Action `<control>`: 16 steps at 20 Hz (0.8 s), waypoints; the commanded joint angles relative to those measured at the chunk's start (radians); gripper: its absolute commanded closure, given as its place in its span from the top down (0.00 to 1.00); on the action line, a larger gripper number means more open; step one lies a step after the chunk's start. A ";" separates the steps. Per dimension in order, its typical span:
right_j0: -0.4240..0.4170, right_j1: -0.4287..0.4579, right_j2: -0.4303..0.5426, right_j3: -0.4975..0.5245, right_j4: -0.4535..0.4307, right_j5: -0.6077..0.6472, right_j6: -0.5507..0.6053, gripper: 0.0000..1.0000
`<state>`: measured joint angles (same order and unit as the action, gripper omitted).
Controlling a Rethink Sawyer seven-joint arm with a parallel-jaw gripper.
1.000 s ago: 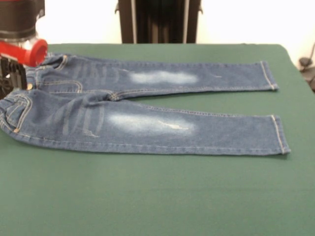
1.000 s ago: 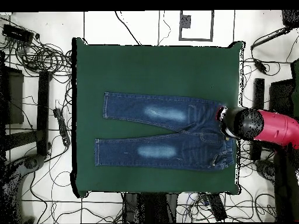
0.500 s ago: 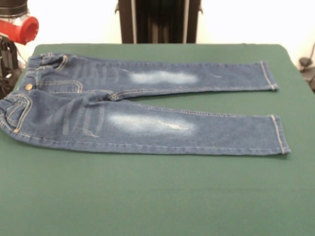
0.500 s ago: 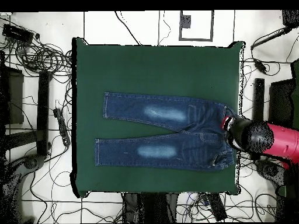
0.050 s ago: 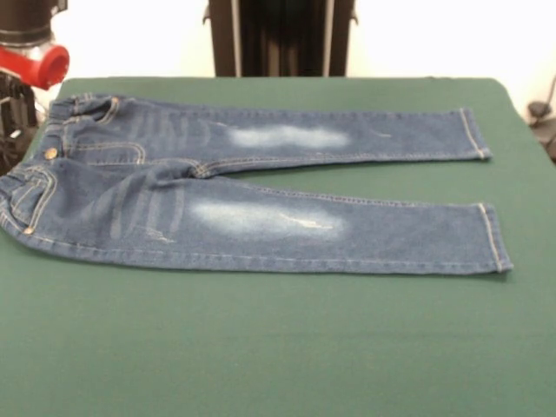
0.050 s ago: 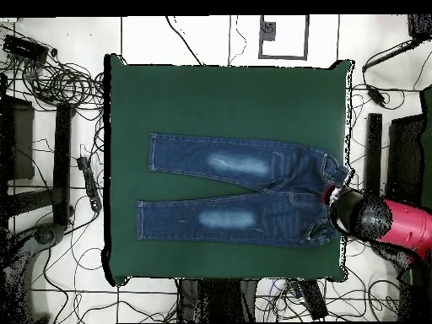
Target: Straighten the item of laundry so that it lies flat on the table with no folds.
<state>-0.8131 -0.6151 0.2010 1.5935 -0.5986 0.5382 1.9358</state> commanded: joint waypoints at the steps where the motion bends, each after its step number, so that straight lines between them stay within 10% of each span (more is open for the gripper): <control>1: 0.042 0.115 -0.021 0.154 -0.006 -0.120 0.122 0.00; 16: 0.070 0.114 -0.120 0.262 0.080 -0.265 0.211 0.00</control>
<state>-0.7803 -0.5689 0.0878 1.7242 -0.5775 0.3593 1.9362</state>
